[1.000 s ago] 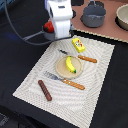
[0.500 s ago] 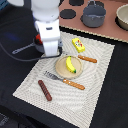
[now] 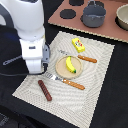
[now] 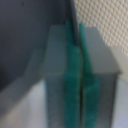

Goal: Interact with the objects in diverse but meaningful ways.

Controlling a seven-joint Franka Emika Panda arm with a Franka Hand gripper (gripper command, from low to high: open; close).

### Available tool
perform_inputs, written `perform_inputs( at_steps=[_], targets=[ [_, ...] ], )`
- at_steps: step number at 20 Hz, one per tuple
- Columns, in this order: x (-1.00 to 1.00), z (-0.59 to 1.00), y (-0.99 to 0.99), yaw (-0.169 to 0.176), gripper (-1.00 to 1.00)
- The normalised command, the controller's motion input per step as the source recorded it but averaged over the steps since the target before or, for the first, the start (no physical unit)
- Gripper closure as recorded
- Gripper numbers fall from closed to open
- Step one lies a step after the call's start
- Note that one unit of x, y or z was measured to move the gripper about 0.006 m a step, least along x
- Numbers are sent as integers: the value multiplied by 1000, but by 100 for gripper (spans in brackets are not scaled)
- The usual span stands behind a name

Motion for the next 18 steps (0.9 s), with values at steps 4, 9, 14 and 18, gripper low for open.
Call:
perform_inputs(
  at_steps=[4,9,14,18],
  targets=[
    [0,873,2,0,-100],
    [0,1000,119,0,-100],
    [235,719,171,-28,-100],
    [656,324,511,-75,-100]
  ],
)
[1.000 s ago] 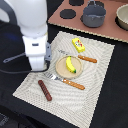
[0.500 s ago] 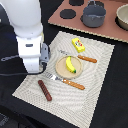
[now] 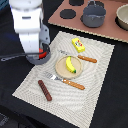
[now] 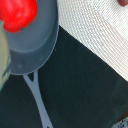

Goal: Interact with the objects in diverse but meaningful ways.

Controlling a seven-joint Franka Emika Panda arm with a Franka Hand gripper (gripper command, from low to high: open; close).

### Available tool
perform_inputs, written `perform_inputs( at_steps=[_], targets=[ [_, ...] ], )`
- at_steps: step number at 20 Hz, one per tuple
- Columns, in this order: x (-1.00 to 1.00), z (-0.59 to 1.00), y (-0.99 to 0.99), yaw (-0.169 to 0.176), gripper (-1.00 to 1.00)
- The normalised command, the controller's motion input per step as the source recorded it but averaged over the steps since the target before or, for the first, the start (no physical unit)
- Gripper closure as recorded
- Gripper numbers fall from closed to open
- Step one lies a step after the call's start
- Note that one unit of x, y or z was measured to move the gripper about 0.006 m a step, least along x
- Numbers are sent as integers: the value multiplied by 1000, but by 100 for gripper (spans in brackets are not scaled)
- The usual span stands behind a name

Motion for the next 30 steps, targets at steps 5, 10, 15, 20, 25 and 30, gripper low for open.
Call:
perform_inputs(
  at_steps=[5,10,15,20,25,30],
  targets=[
    [705,305,583,-66,-100],
    [666,200,644,-45,-100],
    [509,155,695,-50,-100],
    [626,0,270,-124,-100],
    [753,0,-49,-161,-100],
    [713,0,-494,-111,-100]
  ],
)
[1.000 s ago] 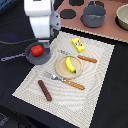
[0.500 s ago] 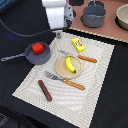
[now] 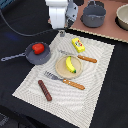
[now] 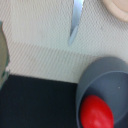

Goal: Interact with the objects in diverse but meaningful ways.

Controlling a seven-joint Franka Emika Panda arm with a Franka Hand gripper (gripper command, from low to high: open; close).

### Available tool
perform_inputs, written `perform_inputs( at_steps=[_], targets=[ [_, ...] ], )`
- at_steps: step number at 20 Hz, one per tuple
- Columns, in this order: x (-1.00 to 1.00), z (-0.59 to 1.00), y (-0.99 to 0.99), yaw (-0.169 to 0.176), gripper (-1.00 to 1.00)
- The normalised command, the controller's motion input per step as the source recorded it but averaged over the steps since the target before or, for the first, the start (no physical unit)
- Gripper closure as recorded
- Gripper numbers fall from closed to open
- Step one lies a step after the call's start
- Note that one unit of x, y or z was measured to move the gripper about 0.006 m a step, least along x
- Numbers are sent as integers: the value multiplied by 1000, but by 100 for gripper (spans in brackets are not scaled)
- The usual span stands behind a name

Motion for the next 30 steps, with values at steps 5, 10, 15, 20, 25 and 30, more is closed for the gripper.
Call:
perform_inputs(
  at_steps=[5,10,15,20,25,30],
  targets=[
    [445,-61,-788,-41,-100],
    [196,-107,-944,-2,-100],
    [69,-127,-923,-13,-100],
    [149,-62,-832,-44,-100],
    [478,6,-625,-83,-100],
    [670,75,-499,-106,-100]
  ],
)
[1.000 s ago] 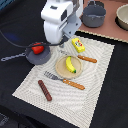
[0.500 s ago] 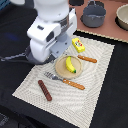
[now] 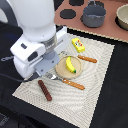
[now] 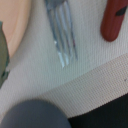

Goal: Interact with the objects in diverse but meaningful ways.

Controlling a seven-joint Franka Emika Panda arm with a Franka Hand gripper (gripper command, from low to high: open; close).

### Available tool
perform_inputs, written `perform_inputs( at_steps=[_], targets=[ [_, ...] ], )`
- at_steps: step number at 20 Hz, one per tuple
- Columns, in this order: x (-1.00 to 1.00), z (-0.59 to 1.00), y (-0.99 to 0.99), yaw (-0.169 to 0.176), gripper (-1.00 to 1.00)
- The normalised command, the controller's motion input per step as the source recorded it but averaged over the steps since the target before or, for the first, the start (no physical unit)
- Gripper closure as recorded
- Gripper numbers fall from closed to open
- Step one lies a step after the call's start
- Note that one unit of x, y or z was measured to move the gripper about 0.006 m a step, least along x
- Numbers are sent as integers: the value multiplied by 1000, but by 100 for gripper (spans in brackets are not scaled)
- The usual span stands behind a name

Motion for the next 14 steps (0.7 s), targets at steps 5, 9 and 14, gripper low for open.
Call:
perform_inputs(
  at_steps=[5,9,14],
  targets=[
    [512,-37,-474,-100,-100],
    [161,-39,-506,-48,-100],
    [7,-61,-507,-21,-100]
  ],
)
